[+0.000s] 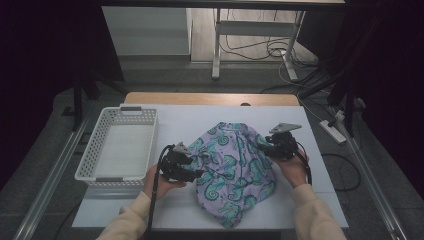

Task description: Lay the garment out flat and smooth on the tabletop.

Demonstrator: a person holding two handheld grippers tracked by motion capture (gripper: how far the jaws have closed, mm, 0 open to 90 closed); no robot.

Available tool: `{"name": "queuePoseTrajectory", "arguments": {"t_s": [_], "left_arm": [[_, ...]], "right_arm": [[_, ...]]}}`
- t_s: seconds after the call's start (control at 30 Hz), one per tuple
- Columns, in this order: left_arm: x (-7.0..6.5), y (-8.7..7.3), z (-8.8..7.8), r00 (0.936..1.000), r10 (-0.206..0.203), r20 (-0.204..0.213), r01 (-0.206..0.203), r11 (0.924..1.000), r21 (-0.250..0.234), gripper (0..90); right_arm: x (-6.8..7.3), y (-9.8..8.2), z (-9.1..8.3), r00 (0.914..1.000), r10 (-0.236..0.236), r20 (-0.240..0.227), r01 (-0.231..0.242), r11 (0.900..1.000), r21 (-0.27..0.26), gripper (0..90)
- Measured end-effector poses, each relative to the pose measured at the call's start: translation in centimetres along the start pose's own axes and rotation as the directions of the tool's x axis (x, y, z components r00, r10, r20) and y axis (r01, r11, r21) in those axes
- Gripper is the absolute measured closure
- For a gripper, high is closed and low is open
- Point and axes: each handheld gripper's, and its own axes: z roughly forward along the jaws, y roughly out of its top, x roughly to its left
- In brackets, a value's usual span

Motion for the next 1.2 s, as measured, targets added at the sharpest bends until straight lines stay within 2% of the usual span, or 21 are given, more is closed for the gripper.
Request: {"name": "queuePoseTrajectory", "arguments": {"t_s": [0.17,0.3,0.4,0.53,0.67,0.83,0.9,0.97,1.1,1.2], "left_arm": [[0.1,0.0,0.0,1.0,0.001,-0.001,-0.001,1.0,0.004,34.2],[0.0,0.0,0.0,1.0,0.004,-0.001,-0.004,1.0,0.003,34.3],[-0.2,0.1,0.1,1.0,0.009,-0.001,-0.009,0.9999,0.004,34.4],[-0.3,0.1,0.1,0.9999,0.011,-0.002,-0.011,0.9999,0.007,34.3],[-0.2,0.0,0.0,0.9999,0.011,-0.005,-0.011,0.9999,0.009,34.3],[-0.2,-0.1,0.0,0.9999,0.01,-0.009,-0.01,0.9999,0.008,34.2],[-0.2,-0.1,0.0,0.9999,0.007,-0.007,-0.007,0.9999,0.01,34.3],[-0.1,-0.2,0.0,0.9999,0.009,-0.008,-0.009,0.9999,0.012,34.2],[0.0,-0.3,-0.1,0.9999,0.004,-0.012,-0.004,0.9999,0.012,34.2],[0.0,-0.4,-0.2,0.9999,-0.002,-0.015,0.002,1.0,0.006,34.3]], "right_arm": [[-1.0,-1.8,-1.0,0.9993,0.033,0.018,-0.033,0.999,-0.009,54.6],[-1.6,-2.7,-1.5,0.9984,0.011,0.055,-0.012,1.0,0.02,57.3],[-2.3,-3.6,-1.6,0.9977,0.023,0.064,-0.026,0.999,0.047,58.3],[-3.2,-4.6,-1.4,0.9967,0.049,0.064,-0.054,0.996,0.069,58.7],[-3.5,-5.2,-0.9,0.9975,0.053,0.047,-0.058,0.993,0.1,57.3],[-3.3,-5.5,-0.2,0.9988,0.014,0.048,-0.02,0.99,0.138,52.7],[-3.2,-5.6,0.2,0.9984,-0.003,0.056,-0.006,0.988,0.155,53.6],[-3.2,-5.7,0.6,0.998,-0.011,0.062,0.002,0.989,0.145,58.9],[-3.1,-5.6,0.7,0.9969,-0.028,0.073,0.017,0.989,0.144,84.2],[-3.1,-5.2,0.4,0.9924,-0.058,0.108,0.043,0.989,0.141,87.0]]}}
